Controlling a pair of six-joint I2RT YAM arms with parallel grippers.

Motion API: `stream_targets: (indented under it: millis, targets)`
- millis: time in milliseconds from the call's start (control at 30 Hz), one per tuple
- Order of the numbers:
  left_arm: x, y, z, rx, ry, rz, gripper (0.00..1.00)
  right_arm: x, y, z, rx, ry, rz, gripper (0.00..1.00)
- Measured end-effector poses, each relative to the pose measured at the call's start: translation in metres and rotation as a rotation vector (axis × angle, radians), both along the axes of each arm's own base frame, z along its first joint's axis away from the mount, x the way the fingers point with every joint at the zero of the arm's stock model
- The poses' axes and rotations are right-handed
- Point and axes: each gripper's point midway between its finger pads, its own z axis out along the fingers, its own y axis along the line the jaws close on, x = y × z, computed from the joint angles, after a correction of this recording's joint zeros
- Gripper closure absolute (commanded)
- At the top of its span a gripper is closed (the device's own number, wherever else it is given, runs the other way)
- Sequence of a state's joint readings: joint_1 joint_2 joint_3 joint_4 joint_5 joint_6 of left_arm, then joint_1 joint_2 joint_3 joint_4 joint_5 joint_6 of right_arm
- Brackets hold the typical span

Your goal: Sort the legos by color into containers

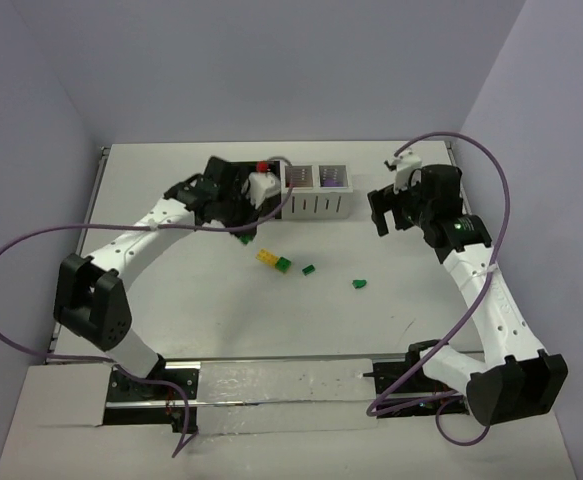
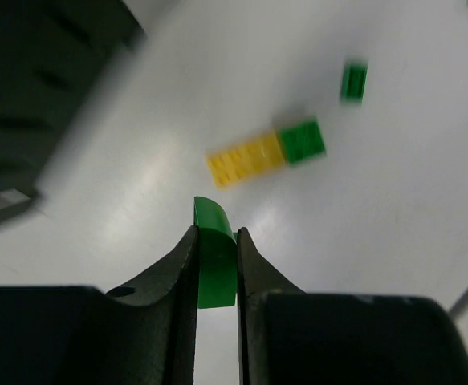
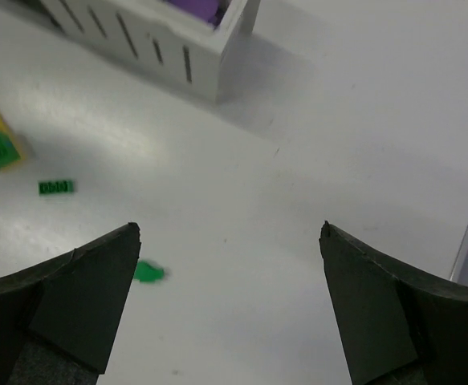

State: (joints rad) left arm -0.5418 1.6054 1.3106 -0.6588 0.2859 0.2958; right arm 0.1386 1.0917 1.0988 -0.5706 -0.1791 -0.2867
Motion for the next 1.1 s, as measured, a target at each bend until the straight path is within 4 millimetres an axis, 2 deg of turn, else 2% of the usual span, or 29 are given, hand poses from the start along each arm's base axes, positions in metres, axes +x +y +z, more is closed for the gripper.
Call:
stream_targets:
  millis: [100, 167, 233, 300, 400, 467, 533, 667, 800, 900, 933, 967, 1100]
  targets:
    - [0.041, -0.026, 0.086, -0.153, -0.215, 0.015, 1.0, -0.018, -0.002, -0.032, -0.049, 0.104, 0.049, 0.0]
    - [0.062, -0.037, 0.132, -0.246, -0.342, 0.037, 1.0, -0.03, -0.004, -0.049, -0.075, 0.163, 0.08, 0.01]
    - [0.078, -0.042, 0.159, -0.31, -0.425, 0.068, 1.0, -0.04, -0.004, -0.062, -0.095, 0.211, 0.115, 0.01]
    - [0.094, -0.044, 0.167, -0.351, -0.456, 0.112, 1.0, -0.048, -0.003, -0.071, -0.112, 0.254, 0.151, 0.02]
    - [0.131, -0.046, 0.157, -0.387, -0.456, 0.19, 1.0, -0.055, -0.003, -0.079, -0.131, 0.296, 0.193, 0.03]
    - [0.155, -0.046, 0.138, -0.395, -0.431, 0.235, 1.0, -0.059, -0.004, -0.086, -0.146, 0.327, 0.213, 0.03]
    - [0.173, -0.04, 0.108, -0.378, -0.385, 0.275, 1.0, -0.063, -0.005, -0.091, -0.156, 0.355, 0.224, 0.03]
    - [0.188, -0.034, 0.066, -0.345, -0.317, 0.322, 1.0, -0.07, -0.007, -0.1, -0.172, 0.391, 0.241, 0.03]
    - [0.194, -0.036, 0.05, -0.34, -0.3, 0.33, 0.96, -0.077, -0.01, -0.111, -0.191, 0.422, 0.254, 0.03]
    - [0.197, -0.037, 0.048, -0.345, -0.306, 0.331, 0.76, -0.082, -0.011, -0.121, -0.2, 0.456, 0.267, 0.03]
    - [0.198, -0.037, 0.048, -0.345, -0.306, 0.331, 0.67, -0.084, -0.012, -0.125, -0.204, 0.467, 0.272, 0.04]
    - [0.199, -0.037, 0.049, -0.347, -0.307, 0.332, 0.65, -0.085, -0.012, -0.128, -0.208, 0.477, 0.278, 0.04]
    - [0.204, -0.04, 0.058, -0.369, -0.303, 0.35, 0.42, -0.091, -0.01, -0.141, -0.228, 0.516, 0.308, 0.09]
